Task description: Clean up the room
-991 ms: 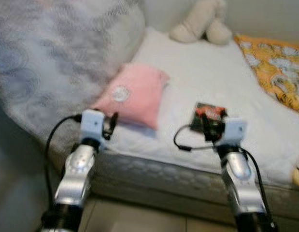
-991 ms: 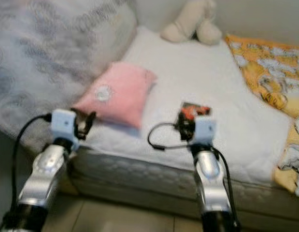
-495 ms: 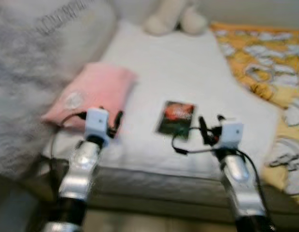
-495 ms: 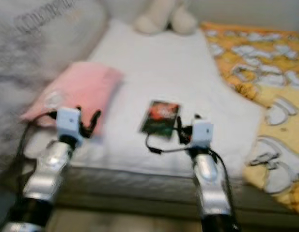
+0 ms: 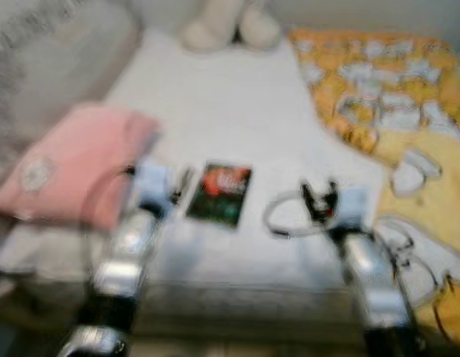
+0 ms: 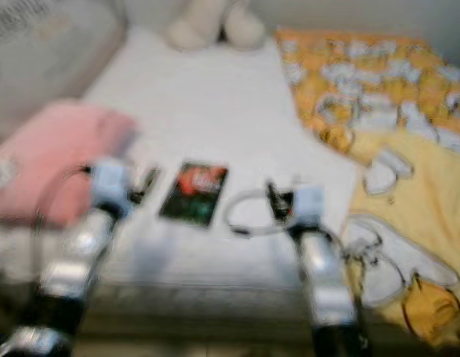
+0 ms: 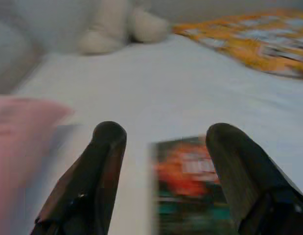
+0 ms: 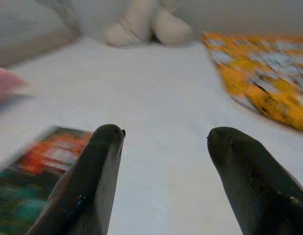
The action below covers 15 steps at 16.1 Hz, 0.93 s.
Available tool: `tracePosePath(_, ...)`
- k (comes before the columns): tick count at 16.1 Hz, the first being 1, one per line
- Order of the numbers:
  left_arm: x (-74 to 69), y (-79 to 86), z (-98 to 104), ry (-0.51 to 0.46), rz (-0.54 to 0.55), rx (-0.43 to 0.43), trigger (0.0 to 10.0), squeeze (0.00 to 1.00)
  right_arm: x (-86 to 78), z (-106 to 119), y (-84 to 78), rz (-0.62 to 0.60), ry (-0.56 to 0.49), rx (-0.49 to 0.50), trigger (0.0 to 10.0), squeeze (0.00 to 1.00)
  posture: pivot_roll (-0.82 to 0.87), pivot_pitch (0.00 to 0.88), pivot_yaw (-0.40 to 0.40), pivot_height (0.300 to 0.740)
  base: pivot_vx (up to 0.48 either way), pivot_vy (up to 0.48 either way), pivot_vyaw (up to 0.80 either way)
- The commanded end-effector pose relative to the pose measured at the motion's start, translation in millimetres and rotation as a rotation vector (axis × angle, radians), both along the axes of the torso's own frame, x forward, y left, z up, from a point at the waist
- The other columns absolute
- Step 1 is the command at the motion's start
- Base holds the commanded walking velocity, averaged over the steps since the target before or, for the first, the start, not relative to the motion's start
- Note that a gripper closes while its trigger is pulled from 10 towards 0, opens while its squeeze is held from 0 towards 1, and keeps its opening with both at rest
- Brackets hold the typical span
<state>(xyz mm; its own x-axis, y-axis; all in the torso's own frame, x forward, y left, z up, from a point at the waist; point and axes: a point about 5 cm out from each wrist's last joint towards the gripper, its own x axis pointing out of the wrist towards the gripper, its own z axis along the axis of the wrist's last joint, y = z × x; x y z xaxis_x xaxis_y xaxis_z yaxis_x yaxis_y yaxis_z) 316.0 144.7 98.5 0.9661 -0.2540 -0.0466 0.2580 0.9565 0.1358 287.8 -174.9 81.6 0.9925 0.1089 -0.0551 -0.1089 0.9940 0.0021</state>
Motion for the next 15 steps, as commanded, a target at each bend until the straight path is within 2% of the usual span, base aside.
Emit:
tracePosePath(1, 2.0, 13.9, -3.5, 0.038, 0.02, 0.023, 10.0, 0.0, 3.5, 1.7, 4.7, 0.007, 0.019, 0.059, 10.0, 0.0, -0.05, 0.001, 0.015, 0.74, 0.0, 0.0, 0.0)
tracePosePath(3, 9.4, 17.9, -3.5, 0.062, 0.019, 0.02, 10.0, 0.0, 9.9, 2.5, 2.0, -0.014, 0.044, 0.097, 10.0, 0.0, -0.06, 0.023, 0.018, 0.74, 0.0, 0.0, 0.0)
tracePosePath(5, 19.4, 22.8, 12.6, 0.031, -0.009, -0.04, 10.0, 0.0, 11.9, 6.7, 6.0, 0.011, 0.025, 0.017, 10.0, 0.0, -0.08, 0.061, 0.024, 0.74, 0.24, 0.0, 0.0)
tracePosePath(8, 20.4, 24.2, 13.9, 0.033, 0.0, -0.064, 10.0, 0.0, 10.5, 4.7, 13.4, 0.021, 0.041, 0.045, 10.0, 0.0, -0.08, 0.071, 0.031, 0.74, 0.48, 0.0, 0.0)
tracePosePath(11, 19.6, 21.4, 9.9, 0.055, 0.013, -0.125, 10.0, 0.0, 10.0, 4.8, 14.2, 0.008, 0.039, 0.058, 10.0, 0.0, -0.08, 0.071, 0.032, 0.74, 0.472, 0.0, 0.0)
tracePosePath(12, 20.0, 22.7, 9.3, 0.056, 0.029, -0.145, 10.0, 0.0, 11.2, 7.1, 9.9, -0.029, 0.016, 0.035, 10.0, 0.0, -0.08, 0.072, 0.028, 0.74, 0.469, 0.0, 0.0)
tracePosePath(13, 21.1, 23.6, 9.0, 0.054, 0.046, -0.154, 10.0, 0.0, 13.2, 12.3, 2.7, -0.093, -0.048, -0.046, 10.0, 0.0, -0.08, 0.077, 0.026, 0.74, 0.469, 0.0, 0.0)
tracePosePath(15, 22.3, 21.7, 9.0, 0.044, 0.05, -0.144, 10.0, 0.0, 15.6, 11.3, 1.0, -0.123, -0.066, -0.076, 10.0, 0.0, -0.08, 0.081, 0.026, 0.74, 0.469, 0.0, 0.0)
